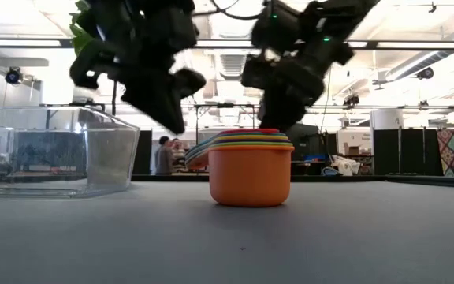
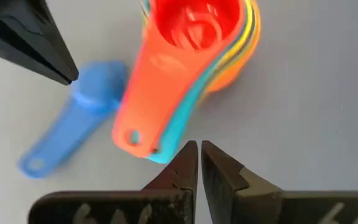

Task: Nest measuring cups in basket
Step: Put the stacked colored measuring cups into the transparent bin

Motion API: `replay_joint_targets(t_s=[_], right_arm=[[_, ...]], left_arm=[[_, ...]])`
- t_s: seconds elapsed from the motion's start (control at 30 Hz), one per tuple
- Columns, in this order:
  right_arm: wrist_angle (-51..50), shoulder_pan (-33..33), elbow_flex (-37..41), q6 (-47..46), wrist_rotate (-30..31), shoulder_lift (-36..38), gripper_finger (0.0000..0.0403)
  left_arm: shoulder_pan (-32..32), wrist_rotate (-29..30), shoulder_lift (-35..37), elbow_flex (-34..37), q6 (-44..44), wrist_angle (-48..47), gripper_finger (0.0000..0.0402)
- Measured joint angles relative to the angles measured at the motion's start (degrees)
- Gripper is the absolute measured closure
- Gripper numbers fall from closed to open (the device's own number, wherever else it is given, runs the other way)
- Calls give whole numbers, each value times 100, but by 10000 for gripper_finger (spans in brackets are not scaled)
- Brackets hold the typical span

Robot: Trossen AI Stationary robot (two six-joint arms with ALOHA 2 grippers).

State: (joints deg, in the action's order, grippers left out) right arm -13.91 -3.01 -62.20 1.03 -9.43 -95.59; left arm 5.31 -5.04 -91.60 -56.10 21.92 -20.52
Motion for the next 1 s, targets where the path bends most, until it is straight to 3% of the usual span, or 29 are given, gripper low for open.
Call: replay_joint_targets(t_s=[0.23,0.47,0.7,0.83,1.0], right_arm=[[1188,34,1451,-596,367,986,394],[3422,37,2765,-1197,359,1331,394],[3714,37,2971,-1304,351,1097,394],[3826,39,2957,-1253,348,897,394],[3913,37,2912,-1064,345,559,394]], left_arm=[[-439,153,259,-20,586,348,385],[-1205,-27,81,-30,694,889,314],[-2055,-1219,-396,-26,-648,1304,241],[-2305,-1295,-655,-65,-1268,1402,222],[-2405,-1364,-1139,-477,-1389,1147,217]])
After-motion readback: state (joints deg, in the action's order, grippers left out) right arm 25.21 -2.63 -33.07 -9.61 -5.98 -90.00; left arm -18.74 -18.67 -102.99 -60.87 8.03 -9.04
